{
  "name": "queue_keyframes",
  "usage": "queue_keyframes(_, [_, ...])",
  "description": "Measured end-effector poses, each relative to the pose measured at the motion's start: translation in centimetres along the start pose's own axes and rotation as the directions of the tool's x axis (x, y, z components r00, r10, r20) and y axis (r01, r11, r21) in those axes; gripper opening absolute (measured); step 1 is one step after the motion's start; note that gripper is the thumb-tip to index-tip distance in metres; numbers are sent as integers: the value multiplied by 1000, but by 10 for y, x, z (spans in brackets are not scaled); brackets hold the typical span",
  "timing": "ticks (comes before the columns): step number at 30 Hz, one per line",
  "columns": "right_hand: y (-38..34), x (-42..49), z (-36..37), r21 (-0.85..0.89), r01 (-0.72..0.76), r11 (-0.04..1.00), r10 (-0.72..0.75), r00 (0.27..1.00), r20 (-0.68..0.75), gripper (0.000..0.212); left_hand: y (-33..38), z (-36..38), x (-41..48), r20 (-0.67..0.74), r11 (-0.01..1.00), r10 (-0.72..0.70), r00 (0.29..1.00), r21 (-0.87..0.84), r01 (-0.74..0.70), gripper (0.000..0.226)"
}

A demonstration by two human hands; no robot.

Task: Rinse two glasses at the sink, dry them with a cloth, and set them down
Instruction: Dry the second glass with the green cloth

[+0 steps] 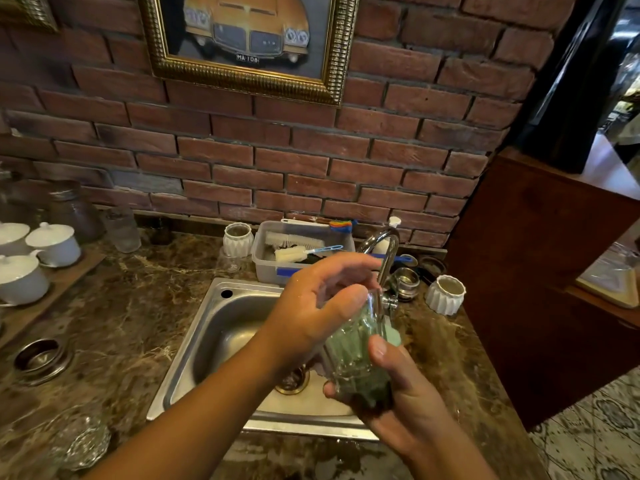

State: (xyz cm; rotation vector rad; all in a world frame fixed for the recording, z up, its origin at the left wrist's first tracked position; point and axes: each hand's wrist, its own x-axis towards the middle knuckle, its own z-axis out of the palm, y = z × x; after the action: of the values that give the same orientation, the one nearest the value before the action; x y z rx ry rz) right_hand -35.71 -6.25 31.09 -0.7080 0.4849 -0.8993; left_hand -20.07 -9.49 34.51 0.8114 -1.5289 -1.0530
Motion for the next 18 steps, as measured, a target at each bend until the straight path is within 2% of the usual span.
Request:
queue_keyframes(2, [-4,4,0,-180,56,982,-72,994,-82,82,-5,-3,0,8,997,-57,998,49,56,51])
queue_keyframes(4, [-15,10,3,-475,162,865,-225,971,-79,65,-8,-2,1,-27,989,-90,996,115,92,50])
queue_keyframes(6, [-22,15,4,-780,201,592,-358,933,-31,64,-11,2,4,-83,973,-125,989,186,138,44])
queue_keyframes(8, [-23,17,5,-932,169,319,-458,889,4,76,-14,7,7,-135,955,-154,979,234,183,30])
queue_keyframes(9, [-22,18,6,-958,159,238,-496,868,21,80,-14,10,8,-163,953,-158,974,233,194,25])
queue_keyframes(10, [-20,17,7,-965,162,206,-520,854,32,81,-14,12,8,-193,958,-152,969,211,192,23])
queue_keyframes(12, [-18,16,5,-961,185,205,-546,836,45,79,-13,14,7,-242,974,-115,964,164,157,28])
queue_keyframes(13, [-19,16,5,-949,203,240,-543,839,42,78,-12,14,6,-255,981,-91,963,145,131,33])
queue_keyframes(14, [-20,16,4,-921,224,318,-523,852,26,76,-11,13,5,-267,988,-68,961,113,101,37])
queue_keyframes(15, [-21,15,4,-865,243,440,-482,876,1,73,-10,11,5,-282,995,-52,958,63,72,39])
queue_keyframes(18, [-21,13,8,-545,215,811,-291,955,-55,65,-6,7,3,-318,1000,8,948,-9,-11,41])
